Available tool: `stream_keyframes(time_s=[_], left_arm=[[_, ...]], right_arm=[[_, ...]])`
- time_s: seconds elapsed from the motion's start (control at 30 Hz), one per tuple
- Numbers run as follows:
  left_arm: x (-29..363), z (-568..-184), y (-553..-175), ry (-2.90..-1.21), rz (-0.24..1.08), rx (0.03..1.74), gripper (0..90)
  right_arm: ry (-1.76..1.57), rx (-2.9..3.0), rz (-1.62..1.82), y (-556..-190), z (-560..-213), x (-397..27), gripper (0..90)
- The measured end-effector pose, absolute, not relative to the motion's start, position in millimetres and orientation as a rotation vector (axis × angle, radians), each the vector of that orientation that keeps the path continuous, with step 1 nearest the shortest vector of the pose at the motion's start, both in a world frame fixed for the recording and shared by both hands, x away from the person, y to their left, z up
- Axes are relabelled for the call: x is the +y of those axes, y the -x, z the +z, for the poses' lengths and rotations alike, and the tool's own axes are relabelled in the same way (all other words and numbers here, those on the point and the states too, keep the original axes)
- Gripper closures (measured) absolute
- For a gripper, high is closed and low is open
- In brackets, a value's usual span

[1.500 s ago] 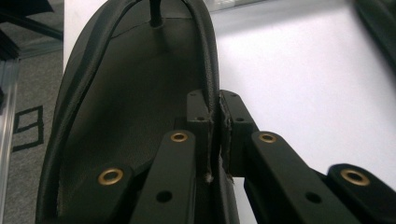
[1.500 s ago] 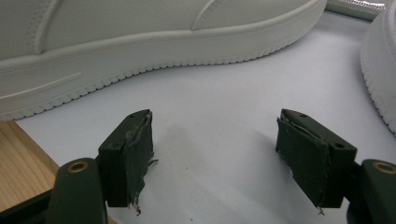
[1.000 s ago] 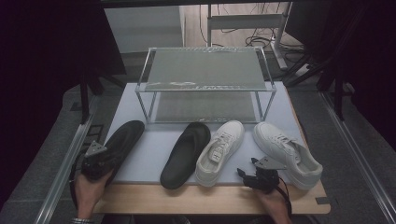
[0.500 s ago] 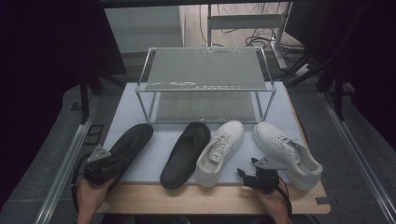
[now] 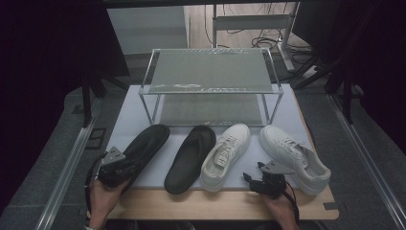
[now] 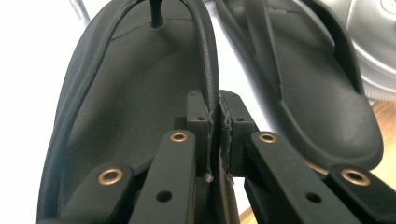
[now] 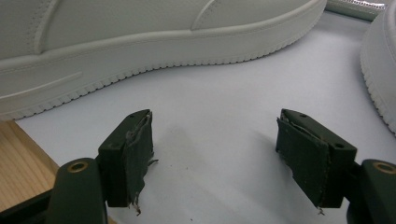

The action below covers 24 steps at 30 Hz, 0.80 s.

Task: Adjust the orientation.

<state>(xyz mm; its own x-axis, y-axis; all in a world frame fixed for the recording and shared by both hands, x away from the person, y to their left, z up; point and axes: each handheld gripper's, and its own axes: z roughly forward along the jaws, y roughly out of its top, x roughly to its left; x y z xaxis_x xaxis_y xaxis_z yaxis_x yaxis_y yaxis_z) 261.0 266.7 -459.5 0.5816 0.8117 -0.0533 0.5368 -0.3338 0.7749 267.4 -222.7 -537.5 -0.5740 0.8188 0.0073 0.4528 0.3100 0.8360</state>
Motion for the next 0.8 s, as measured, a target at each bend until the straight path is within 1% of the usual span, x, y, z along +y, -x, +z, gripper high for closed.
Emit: stream_keyframes(time_s=[0.43, 0.8], left_arm=[[246, -465, -285, -1.979, 0.456, 1.084, 83.5], [226, -468, -305, -1.944, 0.507, 1.109, 83.5]], right_arm=[[-1.129, 2.161, 1.172, -267, -537, -223, 27.4], [-1.13, 2.161, 1.173, -267, -537, -223, 27.4]])
